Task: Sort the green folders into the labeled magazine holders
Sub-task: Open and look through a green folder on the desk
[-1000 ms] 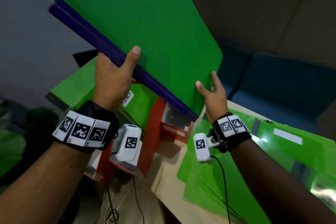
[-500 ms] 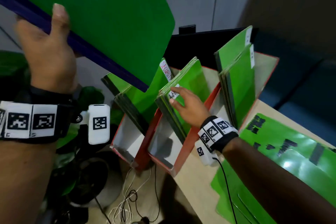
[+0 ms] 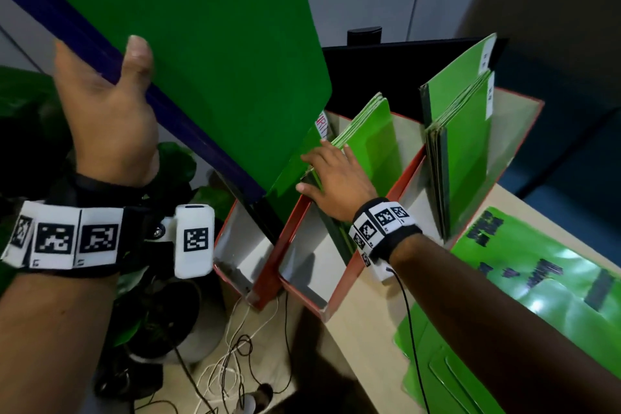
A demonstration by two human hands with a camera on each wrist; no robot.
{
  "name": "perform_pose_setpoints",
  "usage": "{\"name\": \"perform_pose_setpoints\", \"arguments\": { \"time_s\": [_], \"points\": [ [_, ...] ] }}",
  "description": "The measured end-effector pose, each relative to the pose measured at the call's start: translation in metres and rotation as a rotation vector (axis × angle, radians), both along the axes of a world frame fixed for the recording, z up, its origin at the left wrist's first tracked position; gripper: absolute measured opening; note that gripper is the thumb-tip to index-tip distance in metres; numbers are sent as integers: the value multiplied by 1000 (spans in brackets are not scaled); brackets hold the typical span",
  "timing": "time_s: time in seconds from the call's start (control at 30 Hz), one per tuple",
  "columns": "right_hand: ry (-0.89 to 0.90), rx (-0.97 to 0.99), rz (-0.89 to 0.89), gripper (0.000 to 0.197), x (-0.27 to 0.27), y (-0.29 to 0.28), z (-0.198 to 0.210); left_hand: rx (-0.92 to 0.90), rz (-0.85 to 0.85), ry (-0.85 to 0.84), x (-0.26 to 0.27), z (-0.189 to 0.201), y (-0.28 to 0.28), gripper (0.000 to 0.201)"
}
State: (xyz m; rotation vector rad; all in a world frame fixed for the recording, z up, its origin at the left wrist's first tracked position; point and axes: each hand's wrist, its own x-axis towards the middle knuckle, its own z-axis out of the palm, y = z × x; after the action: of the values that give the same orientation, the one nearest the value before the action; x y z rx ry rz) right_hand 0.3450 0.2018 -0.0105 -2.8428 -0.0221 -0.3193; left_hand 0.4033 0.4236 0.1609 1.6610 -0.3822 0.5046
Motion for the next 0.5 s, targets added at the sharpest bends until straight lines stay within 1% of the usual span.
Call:
{"name": "perform_pose_setpoints", "arguments": {
  "time_s": [0.03,0.07,0.13,0.17,0.2,0.23,0.27,0.33,0.37,0.43,0.5],
  "points": [
    [-13,16,-1,56,-5,-2,1,-38,-6,-13,4,0,0,25],
    [-24,30,0,54,-11,-4,2,-83,7,-1,10,-2,1,32],
    [-43,61,0,50,-23,-10,3,-162,36,50,20,-9,-3,83],
    [-57,75,-1,48,-29,-13,3,-182,31,46,24,-12,-7,98],
    [-70,85,0,47,-36,-16,4,-175,22,50,23,-16,-13,102],
    [-78,93,0,47,-42,-19,4,-191,-18,53,16,-17,-22,99],
    [-79,102,-1,48,-49,-21,5,-221,-74,39,7,-16,-32,90],
    [-75,122,-5,52,-62,-25,6,-160,-151,26,0,-28,-49,67],
    [-77,139,-8,52,-67,-27,6,-128,-179,15,-6,-33,-58,60],
    [-91,188,-7,52,-73,-31,5,-95,-217,64,-12,-51,-74,51],
    [-108,228,4,51,-75,-35,4,-74,-242,176,-15,-71,-92,42]
  ]
}}
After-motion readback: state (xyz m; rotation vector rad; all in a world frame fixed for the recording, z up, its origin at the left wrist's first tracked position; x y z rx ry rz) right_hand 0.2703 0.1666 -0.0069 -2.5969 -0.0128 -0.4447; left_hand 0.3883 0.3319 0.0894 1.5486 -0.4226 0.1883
